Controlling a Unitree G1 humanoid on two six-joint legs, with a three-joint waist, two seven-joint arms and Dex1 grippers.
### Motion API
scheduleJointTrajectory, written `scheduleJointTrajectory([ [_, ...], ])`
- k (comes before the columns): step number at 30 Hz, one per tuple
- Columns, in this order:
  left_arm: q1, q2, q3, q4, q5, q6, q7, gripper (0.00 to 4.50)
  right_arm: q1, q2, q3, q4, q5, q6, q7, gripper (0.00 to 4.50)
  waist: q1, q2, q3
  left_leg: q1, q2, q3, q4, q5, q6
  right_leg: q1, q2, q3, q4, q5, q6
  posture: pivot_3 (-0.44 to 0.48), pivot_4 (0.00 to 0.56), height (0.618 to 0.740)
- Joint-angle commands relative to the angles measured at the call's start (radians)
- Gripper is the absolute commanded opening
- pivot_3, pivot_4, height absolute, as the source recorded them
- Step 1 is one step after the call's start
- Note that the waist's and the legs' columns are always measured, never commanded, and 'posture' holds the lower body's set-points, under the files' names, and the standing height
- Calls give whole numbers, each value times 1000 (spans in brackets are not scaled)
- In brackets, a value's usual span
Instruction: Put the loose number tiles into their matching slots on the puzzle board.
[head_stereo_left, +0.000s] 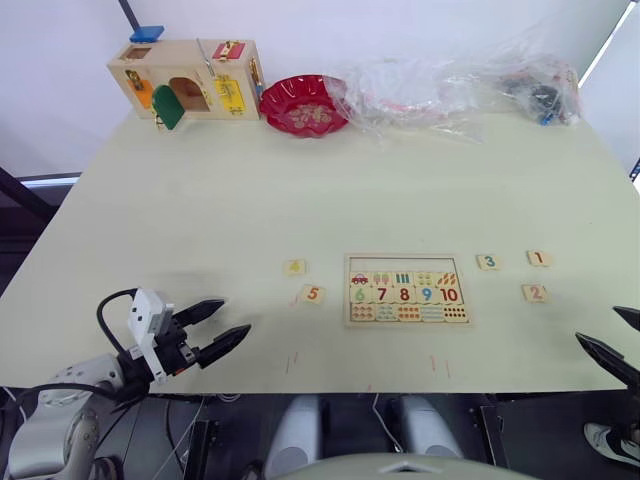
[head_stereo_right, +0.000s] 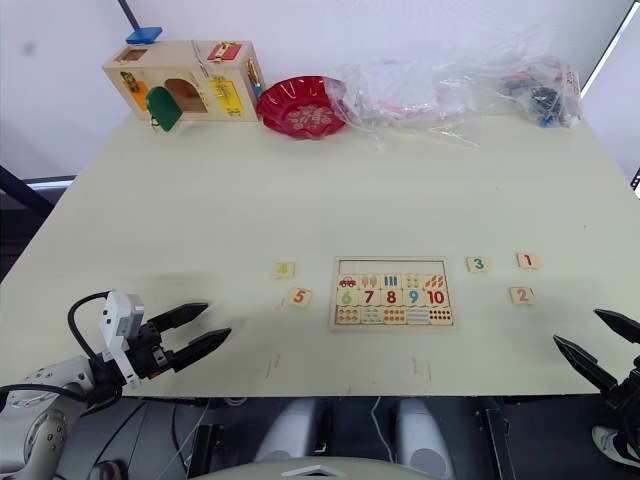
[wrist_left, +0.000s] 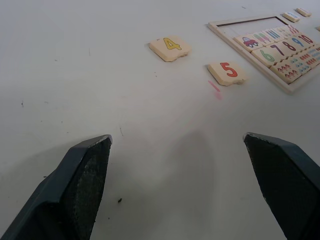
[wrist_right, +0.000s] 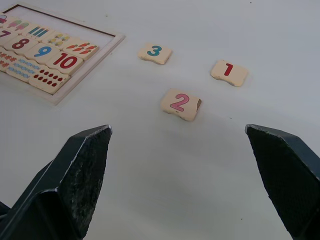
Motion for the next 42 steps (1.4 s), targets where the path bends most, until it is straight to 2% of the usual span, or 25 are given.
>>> scheduleJointTrajectory([
  [1, -14, 10, 29, -11, -19, -6, -6, 4473, -3, -10, -35, -30, 27, 8, -3, 4500, 0, 0, 0, 0, 0, 0, 0, 0, 0, 0, 0, 0, 0, 0, 0, 0, 150, 740],
  [8, -101, 41, -10, -27, -63, 9, -103, 4473, -94, -54, -9, -71, 42, 97, -70, 4500, -1, 0, 0, 1, 0, 0, 1, 0, 0, 0, 0, 0, 1, 0, 0, 0, 150, 740],
  [14, -183, 40, -52, -4, -90, -4, -197, 4473, -251, -167, 76, 43, -26, 110, -51, 4500, -3, -1, 1, 1, -1, 1, 0, 0, 0, 0, 2, 1, 0, 2, 3, 0, 150, 740],
  [16, -214, 14, -59, 17, -88, -68, -242, 4473, -316, -205, 124, 123, -69, 69, -19, 4500, -2, -1, 1, 0, -1, 1, 0, 0, 0, 0, 2, 0, 0, 2, 3, 0, 150, 740],
  [18, -230, 19, -70, 49, -85, -142, -354, 4473, -398, -241, 185, 207, -120, 18, 11, 4500, -2, -1, 1, 0, -1, 2, 0, 0, 0, 0, 3, 0, 0, 2, 3, 0, 150, 740],
  [24, -266, 33, -43, 161, -150, -178, -544, 4473, -668, -301, 378, 474, -207, -43, 140, 4500, -10, 0, 1, 1, 0, 6, 1, 0, 0, 0, 4, 1, 1, 2, 3, 0, 150, 740],
  [32, -208, 13, 16, 194, -184, -206, -582, 4473, -964, -295, 548, 889, -363, -215, 246, 4500, -5, 0, 2, -1, 0, 6, 1, 0, 0, -2, 2, 0, 1, 3, 3, 0, 150, 740],
  [42, -175, -3, 36, 167, -193, -212, -555, 4473, -1196, -243, 622, 1240, -470, -313, 237, 4500, -16, 1, 3, -1, -1, 2, 1, 0, 0, -1, 1, -1, 2, 3, 3, 0, 150, 740],
])
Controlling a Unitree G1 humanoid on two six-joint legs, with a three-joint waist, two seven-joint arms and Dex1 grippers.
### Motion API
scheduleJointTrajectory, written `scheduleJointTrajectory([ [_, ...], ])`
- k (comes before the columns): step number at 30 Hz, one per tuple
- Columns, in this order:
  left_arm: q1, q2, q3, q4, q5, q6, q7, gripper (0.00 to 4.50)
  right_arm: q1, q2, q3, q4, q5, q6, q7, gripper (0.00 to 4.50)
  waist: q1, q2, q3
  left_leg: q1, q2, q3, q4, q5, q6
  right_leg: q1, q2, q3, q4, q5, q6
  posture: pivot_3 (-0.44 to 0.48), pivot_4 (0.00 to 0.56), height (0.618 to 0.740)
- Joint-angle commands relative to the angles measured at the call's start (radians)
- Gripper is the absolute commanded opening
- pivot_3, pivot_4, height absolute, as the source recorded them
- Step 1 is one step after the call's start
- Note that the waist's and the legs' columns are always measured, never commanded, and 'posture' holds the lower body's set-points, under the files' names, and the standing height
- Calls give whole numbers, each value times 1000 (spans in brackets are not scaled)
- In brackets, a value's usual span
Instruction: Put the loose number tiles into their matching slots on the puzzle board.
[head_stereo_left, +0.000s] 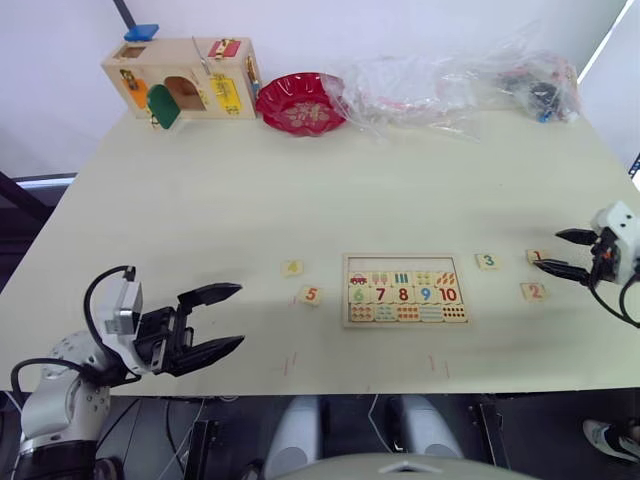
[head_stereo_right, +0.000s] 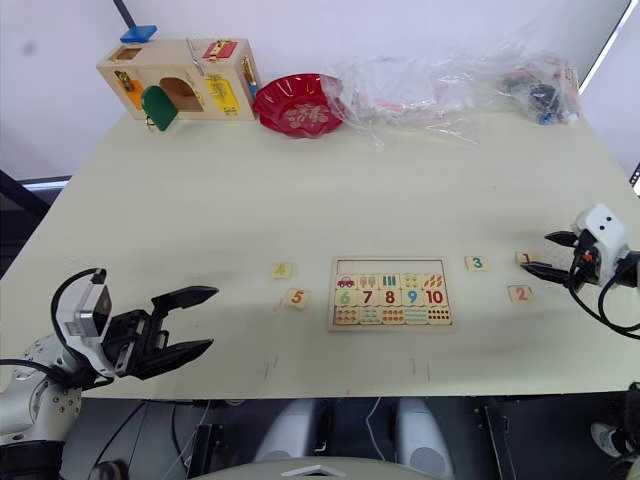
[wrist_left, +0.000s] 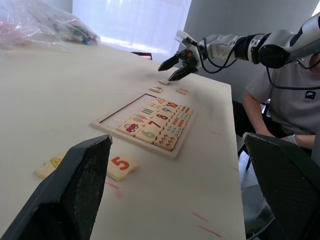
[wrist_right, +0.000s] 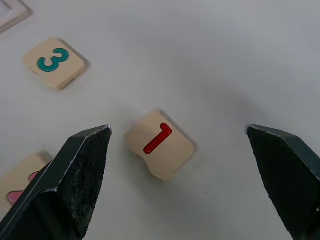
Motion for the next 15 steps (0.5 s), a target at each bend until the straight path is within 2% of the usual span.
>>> scheduleJointTrajectory([
  [1, 16, -3, 32, -24, -16, -17, 1, 4473, -47, 1, -5, 68, -15, -32, 7, 4500, -6, 0, 0, 0, 0, 0, 0, 0, 0, 0, 0, 0, 0, 0, 0, 0, 150, 740],
  [10, 26, -18, 26, -24, -10, -33, 6, 4473, -64, 28, 1, 115, -30, -40, 23, 4500, -15, 0, 0, 0, 0, -2, 0, 0, 0, 0, -1, 0, 0, 0, 0, 0, 150, 740],
  [13, 29, -17, 26, -22, -10, -35, 4, 4500, -58, 31, 0, 111, -28, -43, 26, 3685, -16, 0, 0, 0, 0, -2, 0, 0, 0, 0, -1, 0, 1, 0, 0, 0, 150, 740],
  [14, 30, -16, 27, -20, -10, -36, 2, 4500, -57, 32, -2, 108, -26, -45, 25, 3228, -16, 0, 0, 0, 0, -2, 0, 0, 0, 0, -1, 0, 1, 0, 0, 0, 150, 740],
  [15, 30, -15, 28, -19, -10, -37, 1, 4500, -56, 34, -4, 107, -24, -47, 25, 3228, -17, 0, 0, 0, 0, -2, 0, 0, 0, 0, -1, 0, 1, 0, 0, 0, 150, 740],
])
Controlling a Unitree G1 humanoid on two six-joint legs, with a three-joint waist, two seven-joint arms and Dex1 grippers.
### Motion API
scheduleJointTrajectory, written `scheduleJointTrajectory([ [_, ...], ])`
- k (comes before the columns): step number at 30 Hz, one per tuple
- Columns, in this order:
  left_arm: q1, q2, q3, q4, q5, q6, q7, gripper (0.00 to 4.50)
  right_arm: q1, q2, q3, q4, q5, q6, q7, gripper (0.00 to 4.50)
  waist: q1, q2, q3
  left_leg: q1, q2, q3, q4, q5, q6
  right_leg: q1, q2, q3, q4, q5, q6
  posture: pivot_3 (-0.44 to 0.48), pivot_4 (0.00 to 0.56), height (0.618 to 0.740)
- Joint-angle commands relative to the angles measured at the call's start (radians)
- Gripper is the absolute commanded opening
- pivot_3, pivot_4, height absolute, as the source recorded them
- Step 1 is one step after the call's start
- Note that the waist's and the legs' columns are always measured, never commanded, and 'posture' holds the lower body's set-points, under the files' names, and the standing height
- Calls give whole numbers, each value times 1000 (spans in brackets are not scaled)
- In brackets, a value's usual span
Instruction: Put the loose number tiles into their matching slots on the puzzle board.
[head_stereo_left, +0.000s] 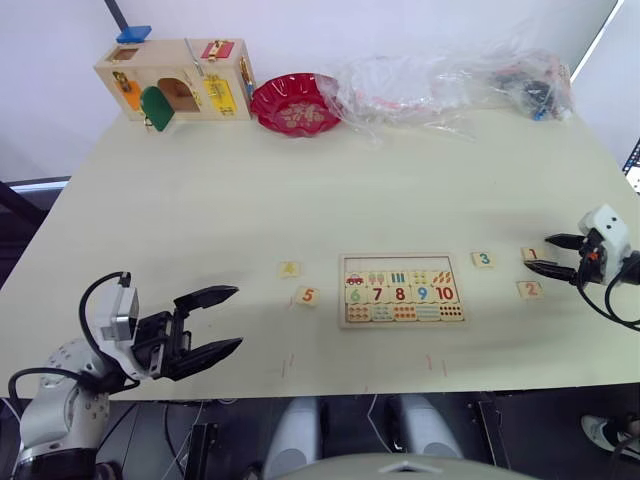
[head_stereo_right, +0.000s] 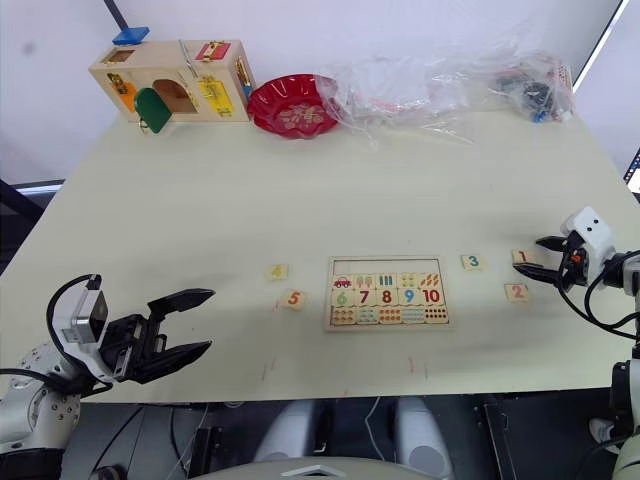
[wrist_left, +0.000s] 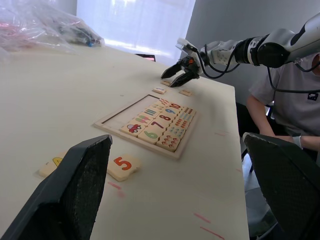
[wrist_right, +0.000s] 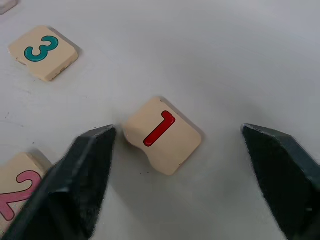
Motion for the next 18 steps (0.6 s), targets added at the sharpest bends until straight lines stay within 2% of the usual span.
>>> scheduleJointTrajectory([
  [1, 5, 4, 18, -17, -10, -14, -9, 4500, -3, 3, -12, -4, 2, -15, 8, 3228, 0, 0, 0, 0, 0, 0, 0, 0, 0, 0, 0, 0, 0, 0, 0, 0, 150, 740],
  [18, 17, 6, 19, -25, -9, -16, -5, 4500, 13, 8, 2, -28, -1, 5, 53, 3228, -1, 0, 0, 0, 0, 0, 0, 0, 0, 0, 0, 0, 0, 0, 0, 0, 150, 740],
])
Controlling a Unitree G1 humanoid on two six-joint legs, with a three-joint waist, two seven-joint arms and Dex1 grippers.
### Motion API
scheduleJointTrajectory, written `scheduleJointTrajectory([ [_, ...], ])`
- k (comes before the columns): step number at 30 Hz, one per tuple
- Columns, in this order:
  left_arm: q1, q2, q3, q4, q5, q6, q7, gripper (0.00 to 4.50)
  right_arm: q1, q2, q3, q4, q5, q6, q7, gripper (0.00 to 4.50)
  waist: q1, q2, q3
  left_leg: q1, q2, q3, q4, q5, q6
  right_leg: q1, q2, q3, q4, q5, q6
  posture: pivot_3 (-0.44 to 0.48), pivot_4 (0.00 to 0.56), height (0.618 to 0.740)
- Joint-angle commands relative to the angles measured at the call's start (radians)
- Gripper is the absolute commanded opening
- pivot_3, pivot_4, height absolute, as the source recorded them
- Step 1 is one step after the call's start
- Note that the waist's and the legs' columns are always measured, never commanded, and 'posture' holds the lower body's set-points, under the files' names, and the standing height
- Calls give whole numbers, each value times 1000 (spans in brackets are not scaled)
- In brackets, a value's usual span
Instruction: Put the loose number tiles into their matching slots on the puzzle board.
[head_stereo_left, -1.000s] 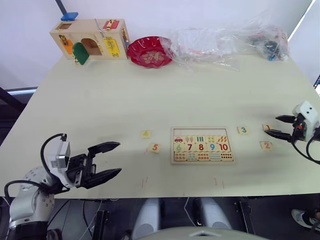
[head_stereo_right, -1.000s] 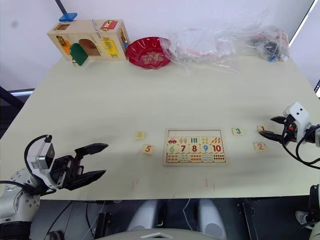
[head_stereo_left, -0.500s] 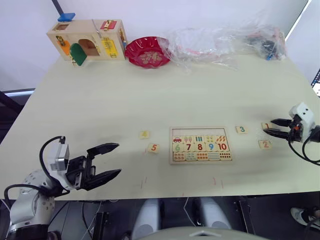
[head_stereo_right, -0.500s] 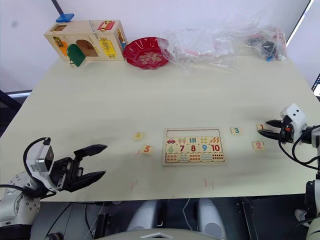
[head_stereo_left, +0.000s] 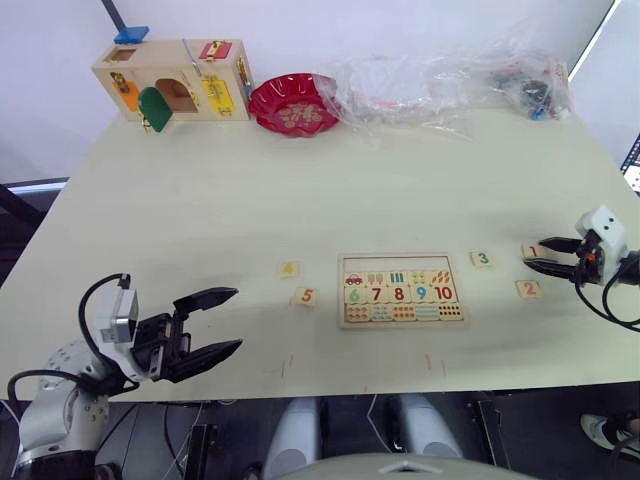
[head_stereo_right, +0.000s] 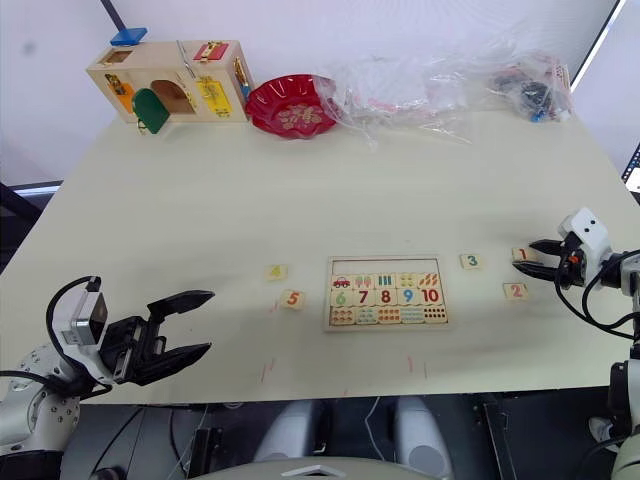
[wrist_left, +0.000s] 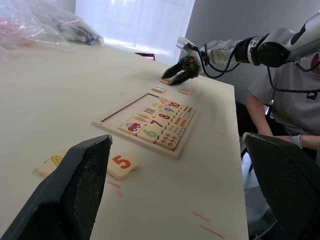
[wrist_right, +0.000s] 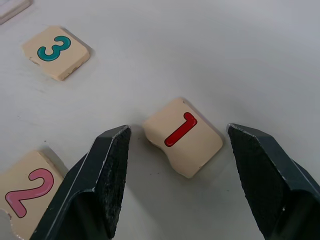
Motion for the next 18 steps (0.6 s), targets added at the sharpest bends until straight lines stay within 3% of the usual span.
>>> scheduleJointTrajectory([
  [1, 7, 6, 19, -24, -8, -12, -4, 4500, 11, 0, 3, -24, -1, 16, 33, 3228, 0, 0, 0, 0, 0, 0, 0, 0, 0, 0, 0, 0, 0, 0, 0, 0, 150, 740],
  [11, 9, 1, 13, -35, -9, -10, 5, 4500, 11, -1, 7, -35, -11, 22, 41, 3228, 0, 0, 0, 0, 0, 0, 0, 0, 0, 0, 0, 0, 0, 0, 0, 0, 150, 740],
  [13, 10, 1, 13, -38, -9, -9, 8, 4500, 11, -2, 7, -35, -12, 23, 41, 2702, 0, 0, 0, 0, 0, 0, 0, 0, 0, 0, 0, 0, 0, 0, 0, 0, 150, 740],
  [18, 14, -1, 11, -52, -10, -4, 19, 4500, 20, -7, 11, -40, -25, 7, 40, 2702, 0, 0, 0, 0, 0, 0, 0, 0, 0, 0, 0, 0, 0, 0, 0, 0, 150, 740],
])
